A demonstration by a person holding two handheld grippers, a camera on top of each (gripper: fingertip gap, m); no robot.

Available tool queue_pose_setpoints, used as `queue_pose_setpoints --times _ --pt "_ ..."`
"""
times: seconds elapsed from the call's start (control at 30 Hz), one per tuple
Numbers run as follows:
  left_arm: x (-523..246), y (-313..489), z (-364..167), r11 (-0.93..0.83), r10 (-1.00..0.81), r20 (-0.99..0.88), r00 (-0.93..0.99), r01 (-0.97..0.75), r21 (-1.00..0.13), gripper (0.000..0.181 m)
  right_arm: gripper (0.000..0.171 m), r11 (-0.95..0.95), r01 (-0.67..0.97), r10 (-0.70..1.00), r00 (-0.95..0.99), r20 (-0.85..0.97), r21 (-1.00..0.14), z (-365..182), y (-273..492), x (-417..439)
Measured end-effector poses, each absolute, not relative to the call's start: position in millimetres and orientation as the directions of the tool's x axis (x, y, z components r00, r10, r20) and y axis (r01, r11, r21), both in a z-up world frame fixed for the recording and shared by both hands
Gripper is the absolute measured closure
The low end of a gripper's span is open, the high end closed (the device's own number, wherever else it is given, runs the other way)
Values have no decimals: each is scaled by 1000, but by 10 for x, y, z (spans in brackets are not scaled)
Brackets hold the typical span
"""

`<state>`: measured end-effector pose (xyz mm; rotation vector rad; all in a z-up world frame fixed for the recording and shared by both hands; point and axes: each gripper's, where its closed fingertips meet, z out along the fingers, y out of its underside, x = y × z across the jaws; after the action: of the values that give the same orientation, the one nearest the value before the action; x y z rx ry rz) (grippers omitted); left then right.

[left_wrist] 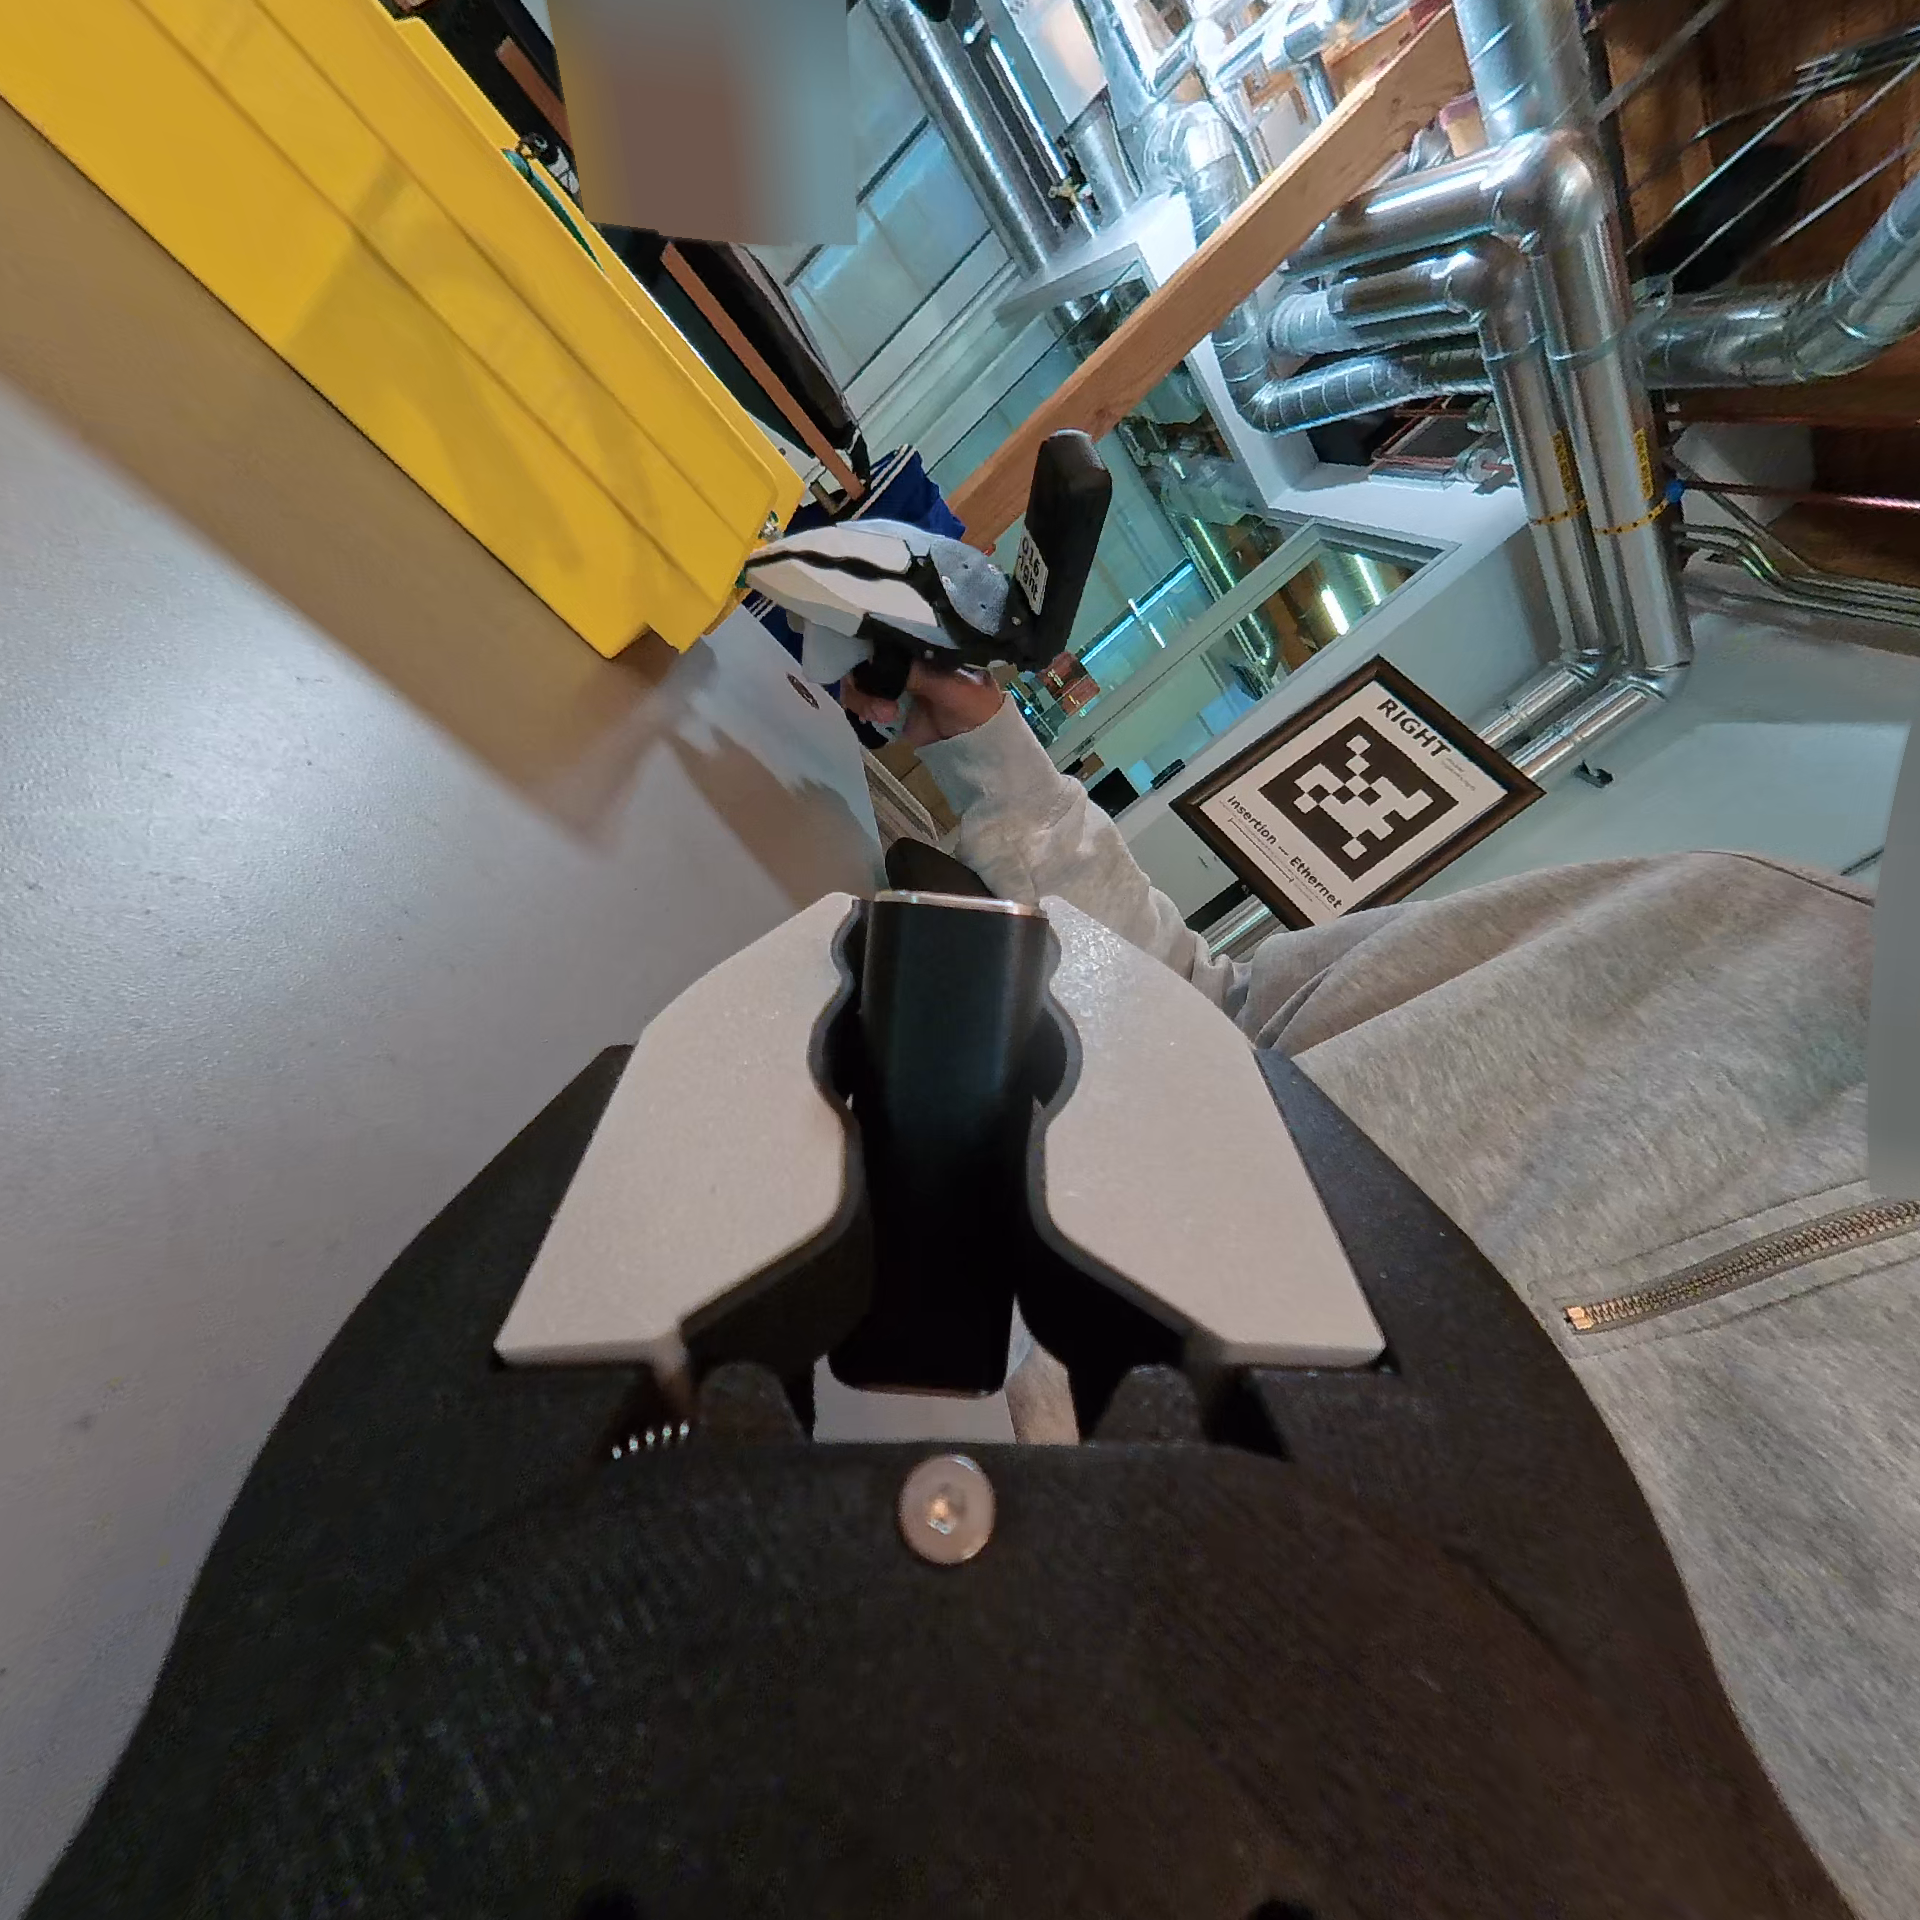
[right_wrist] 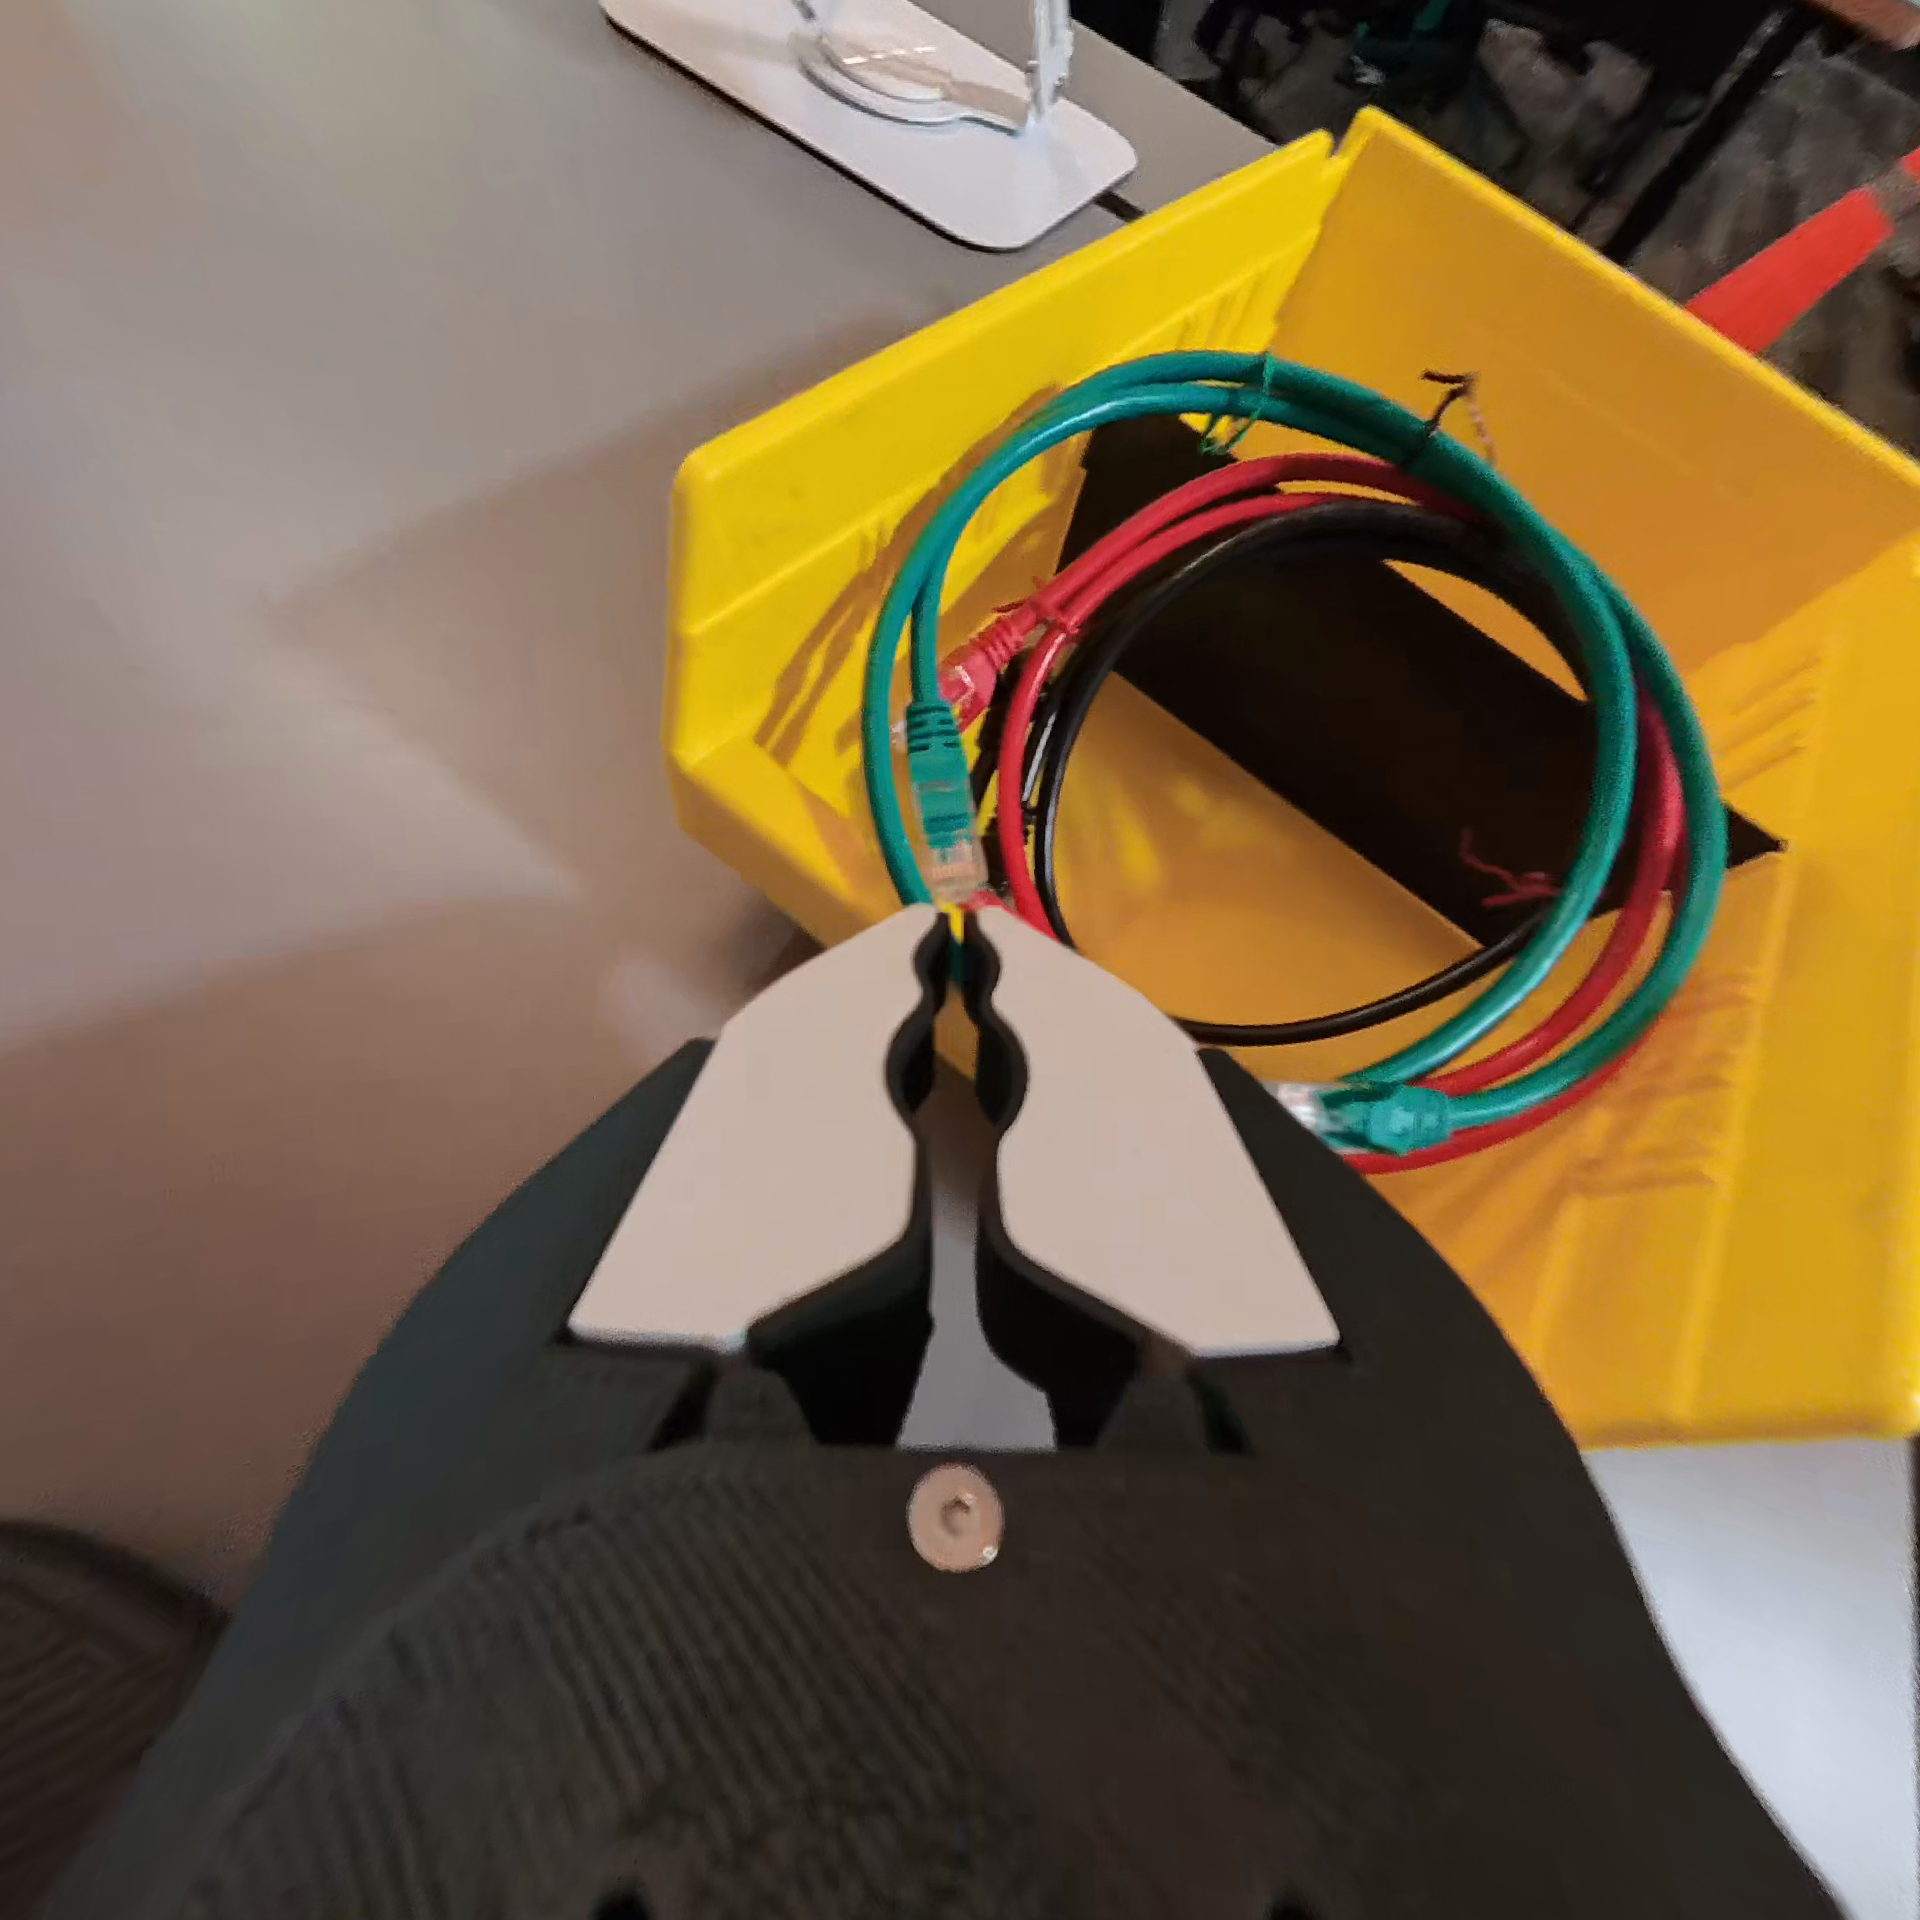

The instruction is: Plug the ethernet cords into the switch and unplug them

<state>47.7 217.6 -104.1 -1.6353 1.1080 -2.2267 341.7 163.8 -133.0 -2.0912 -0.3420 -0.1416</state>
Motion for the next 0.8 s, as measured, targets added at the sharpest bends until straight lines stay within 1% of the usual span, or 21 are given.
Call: queue_pose_setpoints --times 0.1,0.17,0.27,0.37,0.43,0.5,0.57,0.63,0.7,0.8 --pt "478 2177 -1041 -712 -527 757 -387 -284 -642 155 170 -509 293 109 955 276 -809 -1347 1712 3498" --pt "479 2179 -1042 -713 -526 757 -386 -284 -641 155 171 -537 306 47 941 334 -786 -1392 1747 3601" --pt "478 2182 -1042 -714 -526 758 -385 -283 -640 155 171 -538 338 12 919 393 -772 -1369 1776 3652" --pt "479 2184 -1043 -715 -527 758 -384 -282 -640 155 170 -406 341 9 929 369 -848 -1111 1816 3509" --pt "480 2185 -1043 -714 -528 757 -384 -282 -641 155 167 -271 320 11 944 329 -908 -838 1838 3322" --pt "481 2185 -1045 -714 -528 758 -383 -282 -641 155 166 -116 264 49 964 260 -957 -556 1870 2998" --pt "482 2190 -1046 -716 -527 759 -382 -281 -639 155 161 23 209 137 968 210 -978 -352 1906 2546" --pt "477 2194 -1034 -724 -518 763 -386 -278 -631 155 153 103 203 236 946 222 -974 -311 1955 2025" --pt "471 2186 -992 -753 -475 780 -406 -271 -600 155 137 129 291 323 892 317 -948 -433 2013 1491" --pt "480 2148 -903 -824 -349 817 -460 -265 -501 155 108 154 512 412 744 526 -845 -738 2067 807"
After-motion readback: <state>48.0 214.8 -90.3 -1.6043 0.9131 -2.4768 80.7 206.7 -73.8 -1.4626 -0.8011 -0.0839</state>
